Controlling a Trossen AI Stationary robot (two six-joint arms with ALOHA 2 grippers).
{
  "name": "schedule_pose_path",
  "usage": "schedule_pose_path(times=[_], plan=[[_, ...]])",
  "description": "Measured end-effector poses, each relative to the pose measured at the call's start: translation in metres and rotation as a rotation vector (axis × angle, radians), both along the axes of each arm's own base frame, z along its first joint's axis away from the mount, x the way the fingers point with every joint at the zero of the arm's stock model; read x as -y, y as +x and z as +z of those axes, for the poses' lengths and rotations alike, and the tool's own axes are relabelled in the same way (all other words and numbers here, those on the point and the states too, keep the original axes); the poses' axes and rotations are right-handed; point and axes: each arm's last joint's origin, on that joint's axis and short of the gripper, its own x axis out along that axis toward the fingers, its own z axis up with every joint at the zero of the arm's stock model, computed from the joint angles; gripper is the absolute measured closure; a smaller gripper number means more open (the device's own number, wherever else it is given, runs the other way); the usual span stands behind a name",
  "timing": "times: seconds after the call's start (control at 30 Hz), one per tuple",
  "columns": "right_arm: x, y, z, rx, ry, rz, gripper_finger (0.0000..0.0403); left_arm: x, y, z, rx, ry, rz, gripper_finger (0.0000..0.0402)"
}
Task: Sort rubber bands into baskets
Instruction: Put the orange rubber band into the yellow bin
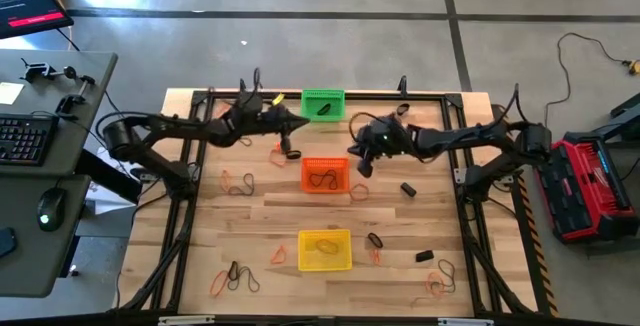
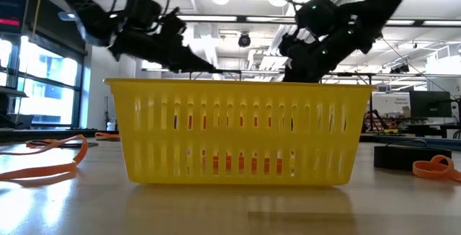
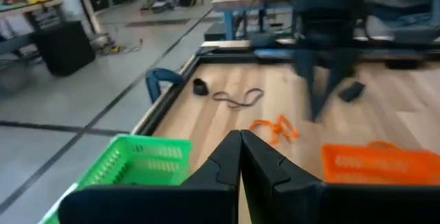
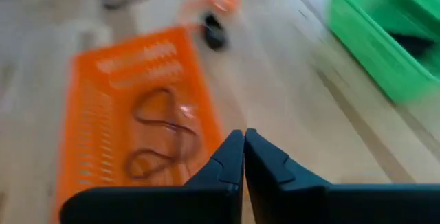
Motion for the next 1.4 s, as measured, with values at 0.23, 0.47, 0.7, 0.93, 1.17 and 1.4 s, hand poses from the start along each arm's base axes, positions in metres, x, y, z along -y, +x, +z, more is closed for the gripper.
schedule_pose_path(times=[0.23,0.47,0.7,0.93,1.17,1.4], plan=[[0.022,-0.008,0.012,-0.195,0.076,-0.149,0.0322,0.019,-0.019,-0.008,0.026,-0.058,-0.06,0.0401],[0.029,-0.015,0.006,-0.258,0.06,-0.168,0.0268,0.042,-0.017,-0.012,0.008,0.008,-0.135,0.0401],[0.028,-0.004,-0.018,-0.315,0.018,-0.181,0.0265,0.059,-0.011,-0.012,0.009,-0.014,-0.212,0.0401],[0.031,0.002,-0.041,-0.378,-0.003,-0.208,0.0265,0.077,-0.014,-0.025,-0.027,-0.042,-0.256,0.0401],[0.033,0.005,-0.056,-0.422,-0.017,-0.229,0.0293,0.085,-0.013,-0.027,-0.04,-0.059,-0.246,0.0401],[0.033,0.006,-0.055,-0.42,-0.02,-0.209,0.0385,0.087,-0.013,-0.027,-0.041,-0.064,-0.254,0.0401]])
